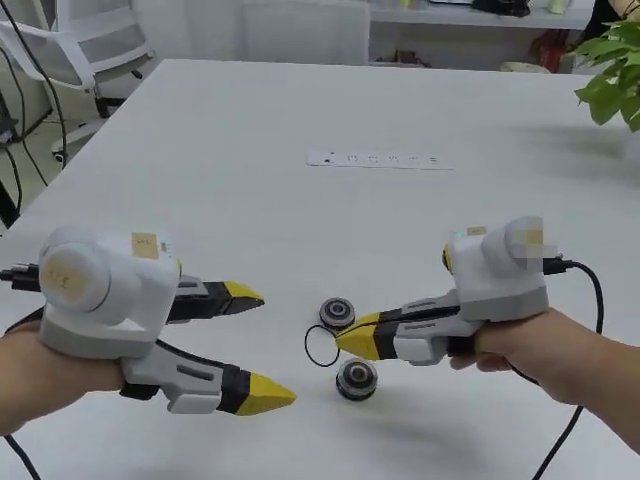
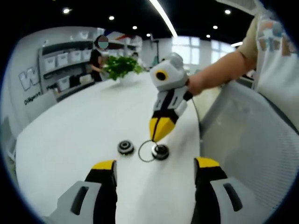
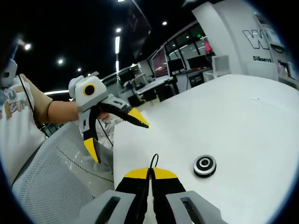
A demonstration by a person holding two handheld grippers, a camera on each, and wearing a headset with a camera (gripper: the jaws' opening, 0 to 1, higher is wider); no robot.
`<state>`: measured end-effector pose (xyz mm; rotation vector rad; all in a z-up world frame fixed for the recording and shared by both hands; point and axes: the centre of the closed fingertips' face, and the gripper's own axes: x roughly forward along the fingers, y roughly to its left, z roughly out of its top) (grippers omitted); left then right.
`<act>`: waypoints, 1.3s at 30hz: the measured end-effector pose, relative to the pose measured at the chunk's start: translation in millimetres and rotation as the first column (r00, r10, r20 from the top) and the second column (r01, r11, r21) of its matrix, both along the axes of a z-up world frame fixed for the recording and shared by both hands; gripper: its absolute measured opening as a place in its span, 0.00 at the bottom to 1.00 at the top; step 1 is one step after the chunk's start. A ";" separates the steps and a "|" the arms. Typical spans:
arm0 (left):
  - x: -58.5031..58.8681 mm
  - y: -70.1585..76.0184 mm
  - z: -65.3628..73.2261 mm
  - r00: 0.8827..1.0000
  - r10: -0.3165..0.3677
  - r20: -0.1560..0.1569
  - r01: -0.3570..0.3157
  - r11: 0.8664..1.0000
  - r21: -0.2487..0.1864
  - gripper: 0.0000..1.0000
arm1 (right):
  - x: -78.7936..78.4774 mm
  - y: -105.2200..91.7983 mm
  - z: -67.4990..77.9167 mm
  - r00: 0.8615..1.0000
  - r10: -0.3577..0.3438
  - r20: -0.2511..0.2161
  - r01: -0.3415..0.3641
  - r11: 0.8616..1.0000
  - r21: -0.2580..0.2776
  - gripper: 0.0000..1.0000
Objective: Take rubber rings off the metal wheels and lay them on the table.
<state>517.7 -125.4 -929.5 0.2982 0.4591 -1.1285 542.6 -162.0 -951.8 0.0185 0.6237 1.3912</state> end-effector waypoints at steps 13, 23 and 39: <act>-0.4 22.3 0.7 0.998 0.065 -0.001 -0.065 0.998 -0.006 0.74 | -0.4 24.4 -8.5 0.999 0.045 0.005 -0.045 0.999 -0.024 0.00; -0.3 32.4 -0.4 0.996 0.094 0.000 -0.094 0.996 -0.005 0.75 | 0.4 34.3 -32.1 0.999 0.051 -0.001 -0.051 0.995 -0.087 0.00; -2.2 37.1 -4.3 0.995 0.102 0.001 -0.102 0.995 0.011 0.76 | 16.2 21.6 -51.4 0.997 -0.003 0.083 0.019 0.980 -0.197 0.10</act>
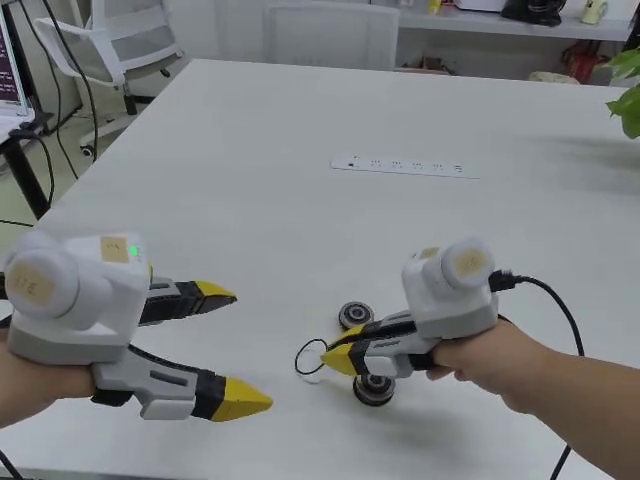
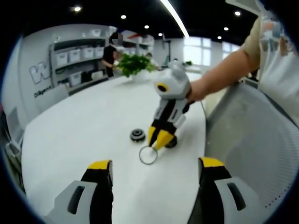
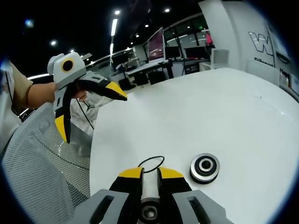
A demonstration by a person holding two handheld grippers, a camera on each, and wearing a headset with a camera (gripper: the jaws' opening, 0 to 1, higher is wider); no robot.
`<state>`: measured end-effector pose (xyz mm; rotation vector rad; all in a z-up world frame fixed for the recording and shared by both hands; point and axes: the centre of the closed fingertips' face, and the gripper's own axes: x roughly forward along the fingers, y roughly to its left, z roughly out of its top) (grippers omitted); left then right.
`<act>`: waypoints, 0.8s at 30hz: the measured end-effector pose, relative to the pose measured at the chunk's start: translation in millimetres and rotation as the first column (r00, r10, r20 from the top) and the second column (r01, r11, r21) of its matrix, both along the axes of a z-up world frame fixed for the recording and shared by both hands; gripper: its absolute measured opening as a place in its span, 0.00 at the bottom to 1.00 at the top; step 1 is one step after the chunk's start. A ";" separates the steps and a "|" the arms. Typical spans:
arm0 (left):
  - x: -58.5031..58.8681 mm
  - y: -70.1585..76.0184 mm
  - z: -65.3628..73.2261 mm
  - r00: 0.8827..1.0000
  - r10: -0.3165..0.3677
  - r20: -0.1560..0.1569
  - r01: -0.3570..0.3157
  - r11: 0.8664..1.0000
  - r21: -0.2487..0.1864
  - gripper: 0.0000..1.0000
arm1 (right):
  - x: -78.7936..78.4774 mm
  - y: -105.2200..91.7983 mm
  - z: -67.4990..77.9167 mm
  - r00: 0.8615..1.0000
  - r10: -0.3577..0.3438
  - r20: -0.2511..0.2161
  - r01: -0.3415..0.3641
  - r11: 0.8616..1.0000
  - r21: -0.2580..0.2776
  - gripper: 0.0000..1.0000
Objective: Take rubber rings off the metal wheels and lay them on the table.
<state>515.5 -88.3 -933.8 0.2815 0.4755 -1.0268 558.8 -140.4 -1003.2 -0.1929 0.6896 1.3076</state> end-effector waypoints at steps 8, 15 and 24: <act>-0.7 -0.4 -1.0 1.000 -0.003 -0.003 0.003 1.000 0.003 0.75 | 1.9 -3.4 1.7 1.000 0.000 0.024 0.000 1.000 -0.008 0.26; -0.5 -0.6 -1.4 1.000 -0.010 -0.008 0.010 1.000 0.009 0.75 | 4.2 -3.5 15.2 0.999 -0.008 0.033 0.007 0.999 0.032 0.31; 4.9 -3.6 1.3 1.000 -0.016 -0.008 0.016 1.000 0.007 0.75 | 6.9 -7.5 32.6 0.999 -0.025 0.043 0.021 0.996 0.085 0.39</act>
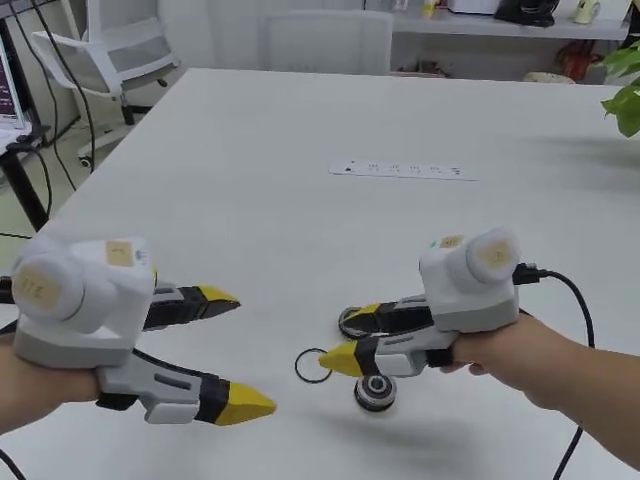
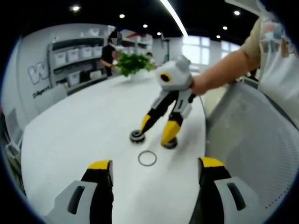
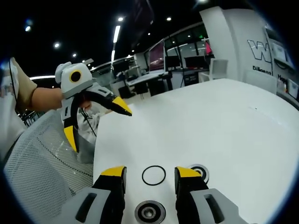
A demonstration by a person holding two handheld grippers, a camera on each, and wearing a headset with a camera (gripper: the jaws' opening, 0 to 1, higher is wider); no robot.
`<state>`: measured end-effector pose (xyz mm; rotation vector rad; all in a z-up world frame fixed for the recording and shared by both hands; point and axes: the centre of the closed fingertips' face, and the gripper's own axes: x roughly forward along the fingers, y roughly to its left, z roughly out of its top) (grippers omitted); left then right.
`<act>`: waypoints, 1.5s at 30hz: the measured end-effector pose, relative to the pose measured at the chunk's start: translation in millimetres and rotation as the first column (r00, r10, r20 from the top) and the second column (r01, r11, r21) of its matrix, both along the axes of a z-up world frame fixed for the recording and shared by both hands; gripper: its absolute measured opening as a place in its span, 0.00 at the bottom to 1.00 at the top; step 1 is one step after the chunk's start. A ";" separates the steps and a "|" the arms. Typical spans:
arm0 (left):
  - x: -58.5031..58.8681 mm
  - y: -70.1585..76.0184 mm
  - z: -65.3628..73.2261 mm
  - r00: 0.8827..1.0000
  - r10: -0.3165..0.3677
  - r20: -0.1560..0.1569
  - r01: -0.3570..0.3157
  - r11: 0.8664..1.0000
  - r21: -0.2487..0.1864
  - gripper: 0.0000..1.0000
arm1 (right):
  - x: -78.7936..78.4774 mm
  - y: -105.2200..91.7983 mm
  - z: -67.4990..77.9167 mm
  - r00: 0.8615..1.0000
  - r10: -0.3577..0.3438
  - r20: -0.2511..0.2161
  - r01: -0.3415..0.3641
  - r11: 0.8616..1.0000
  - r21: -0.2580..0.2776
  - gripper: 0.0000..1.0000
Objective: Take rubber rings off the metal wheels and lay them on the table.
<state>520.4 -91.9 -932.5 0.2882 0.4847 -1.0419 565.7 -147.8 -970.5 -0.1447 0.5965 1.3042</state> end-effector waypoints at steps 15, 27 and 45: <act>7.7 -10.4 3.3 1.000 -0.016 0.000 0.016 1.000 -0.001 0.75 | 5.3 -31.3 16.5 0.999 -0.048 0.025 0.047 0.998 0.036 0.43; 15.1 -18.5 4.6 1.000 -0.031 0.000 0.031 1.000 0.002 0.74 | 8.5 -55.8 19.3 0.995 -0.086 0.046 0.084 0.996 0.043 0.46; 24.3 -41.8 2.0 0.997 -0.078 -0.003 0.078 0.997 0.007 0.72 | 3.7 -80.0 5.1 0.992 -0.108 0.058 0.106 0.994 0.028 0.48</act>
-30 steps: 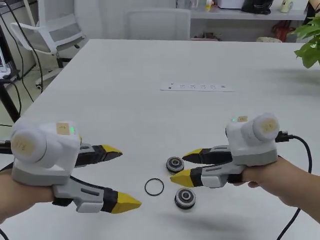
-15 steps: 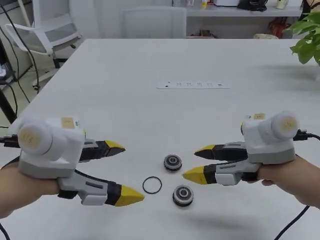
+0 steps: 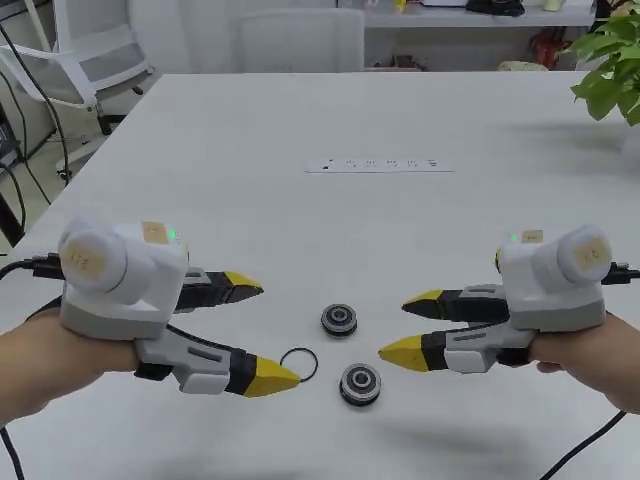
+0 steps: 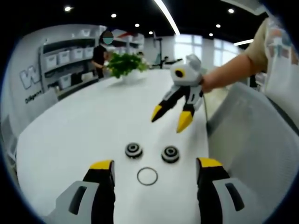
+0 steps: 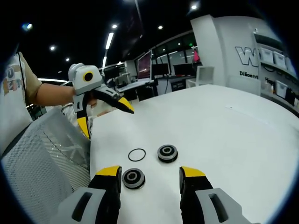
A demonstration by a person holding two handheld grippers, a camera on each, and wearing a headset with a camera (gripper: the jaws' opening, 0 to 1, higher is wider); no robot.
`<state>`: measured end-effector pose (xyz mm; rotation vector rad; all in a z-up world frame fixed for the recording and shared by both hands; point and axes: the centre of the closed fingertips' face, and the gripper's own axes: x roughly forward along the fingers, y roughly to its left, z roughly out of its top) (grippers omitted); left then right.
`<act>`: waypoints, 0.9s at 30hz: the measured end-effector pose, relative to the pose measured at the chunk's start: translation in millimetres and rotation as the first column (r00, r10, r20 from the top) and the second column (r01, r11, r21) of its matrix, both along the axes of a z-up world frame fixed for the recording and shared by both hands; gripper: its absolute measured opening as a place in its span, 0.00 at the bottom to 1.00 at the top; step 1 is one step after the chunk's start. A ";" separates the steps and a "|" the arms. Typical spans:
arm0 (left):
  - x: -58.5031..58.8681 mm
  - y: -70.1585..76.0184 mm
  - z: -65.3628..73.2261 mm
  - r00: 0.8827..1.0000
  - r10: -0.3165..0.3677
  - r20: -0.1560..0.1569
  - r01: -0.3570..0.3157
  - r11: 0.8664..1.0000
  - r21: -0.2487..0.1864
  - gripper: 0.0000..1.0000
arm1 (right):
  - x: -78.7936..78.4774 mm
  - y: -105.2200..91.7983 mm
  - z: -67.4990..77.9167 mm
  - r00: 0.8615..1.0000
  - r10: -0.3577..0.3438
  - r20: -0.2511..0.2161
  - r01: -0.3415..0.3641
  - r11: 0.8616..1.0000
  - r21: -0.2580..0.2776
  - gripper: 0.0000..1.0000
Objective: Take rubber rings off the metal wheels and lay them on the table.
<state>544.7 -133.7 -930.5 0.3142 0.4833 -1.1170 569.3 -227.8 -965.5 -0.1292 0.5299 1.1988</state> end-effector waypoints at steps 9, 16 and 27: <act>1.4 -15.2 -8.9 0.999 -0.038 -0.015 0.038 0.999 0.012 0.70 | -8.3 -0.6 -11.8 1.000 0.020 -0.001 -0.020 1.000 -0.018 0.47; 2.1 -23.4 -16.8 0.998 -0.063 -0.030 0.063 0.998 0.014 0.67 | -13.2 0.9 -19.1 0.999 0.031 -0.006 -0.031 0.999 -0.024 0.47; 0.0 -38.1 -29.5 0.993 -0.106 -0.049 0.107 0.994 0.037 0.62 | -21.6 4.6 -30.9 0.997 0.073 -0.002 -0.073 0.996 -0.052 0.43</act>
